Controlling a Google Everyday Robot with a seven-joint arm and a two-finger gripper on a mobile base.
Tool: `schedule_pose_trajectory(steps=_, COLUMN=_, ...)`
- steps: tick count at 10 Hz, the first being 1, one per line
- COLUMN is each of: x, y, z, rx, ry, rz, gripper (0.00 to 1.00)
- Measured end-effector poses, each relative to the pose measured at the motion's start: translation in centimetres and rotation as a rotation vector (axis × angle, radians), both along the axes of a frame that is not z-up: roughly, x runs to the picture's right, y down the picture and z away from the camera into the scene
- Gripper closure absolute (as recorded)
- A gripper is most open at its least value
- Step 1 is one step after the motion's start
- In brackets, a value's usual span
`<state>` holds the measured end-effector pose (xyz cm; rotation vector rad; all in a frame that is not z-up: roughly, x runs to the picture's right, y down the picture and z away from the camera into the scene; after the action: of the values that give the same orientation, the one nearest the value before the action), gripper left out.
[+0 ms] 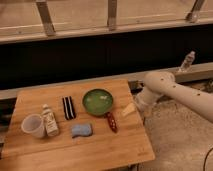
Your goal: Wipe the white sponge on the table
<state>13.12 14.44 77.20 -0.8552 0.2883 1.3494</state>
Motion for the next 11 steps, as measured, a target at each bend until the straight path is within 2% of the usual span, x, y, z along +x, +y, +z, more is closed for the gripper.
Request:
schedule_pose_trajectory(steps=3, x=-9.2, y=-0.2, z=-2.2, rx=0.042, ry=-0.091, rz=-0.043, gripper=0.2)
schedule_pose_trajectory(steps=4, x=-10.8, y=-0.1, z=-2.7, rx=0.052, ry=-0.111, rz=-0.046, gripper=0.2)
schedule_pose_trajectory(steps=9, x=-11.0, y=-0.1, z=-2.8, rx=0.053, ry=-0.113, rz=-0.046, gripper=0.2)
schedule_pose_trajectory(steps=11, x=-10.7, y=0.2, z=-2.5, rx=0.04, ry=-0.119, rz=-0.043, gripper=0.2)
